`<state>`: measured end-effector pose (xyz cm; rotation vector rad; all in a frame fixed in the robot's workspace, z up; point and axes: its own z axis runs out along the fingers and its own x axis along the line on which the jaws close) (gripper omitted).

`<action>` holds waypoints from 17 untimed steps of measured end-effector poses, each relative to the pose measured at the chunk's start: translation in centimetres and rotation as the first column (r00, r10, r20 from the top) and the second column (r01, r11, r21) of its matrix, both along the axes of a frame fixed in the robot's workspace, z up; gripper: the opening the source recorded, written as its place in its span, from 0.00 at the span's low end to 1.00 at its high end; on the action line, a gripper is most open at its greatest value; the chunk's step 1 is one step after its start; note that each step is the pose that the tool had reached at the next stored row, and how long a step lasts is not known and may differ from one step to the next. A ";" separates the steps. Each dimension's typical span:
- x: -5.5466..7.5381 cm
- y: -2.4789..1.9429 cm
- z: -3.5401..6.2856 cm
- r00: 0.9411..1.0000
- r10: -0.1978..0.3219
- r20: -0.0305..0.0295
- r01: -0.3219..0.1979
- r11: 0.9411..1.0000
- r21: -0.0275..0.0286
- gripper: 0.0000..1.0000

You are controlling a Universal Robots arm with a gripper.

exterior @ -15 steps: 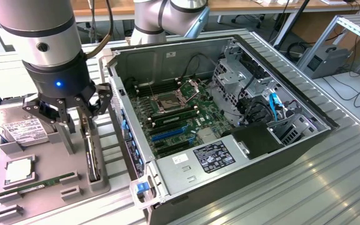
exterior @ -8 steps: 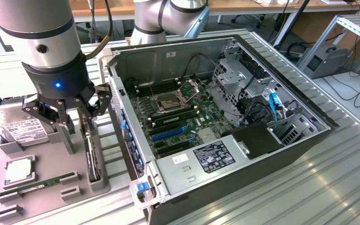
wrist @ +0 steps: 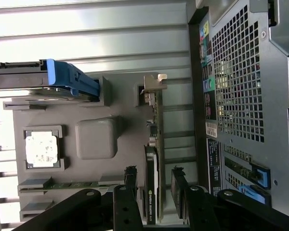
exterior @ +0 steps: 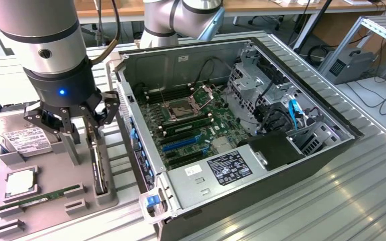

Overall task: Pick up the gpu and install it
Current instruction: 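Pick up the gpu and move the gpu toward the slot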

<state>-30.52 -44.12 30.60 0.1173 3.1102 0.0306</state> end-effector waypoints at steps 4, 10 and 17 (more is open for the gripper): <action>-0.1 0.00 -0.10 1.000 0.000 0.000 0.000 1.000 0.000 0.42; -0.1 0.00 -0.20 1.000 0.000 0.000 0.000 1.000 0.000 0.42; -0.2 0.00 -0.37 1.000 0.000 0.000 0.000 1.000 0.000 0.42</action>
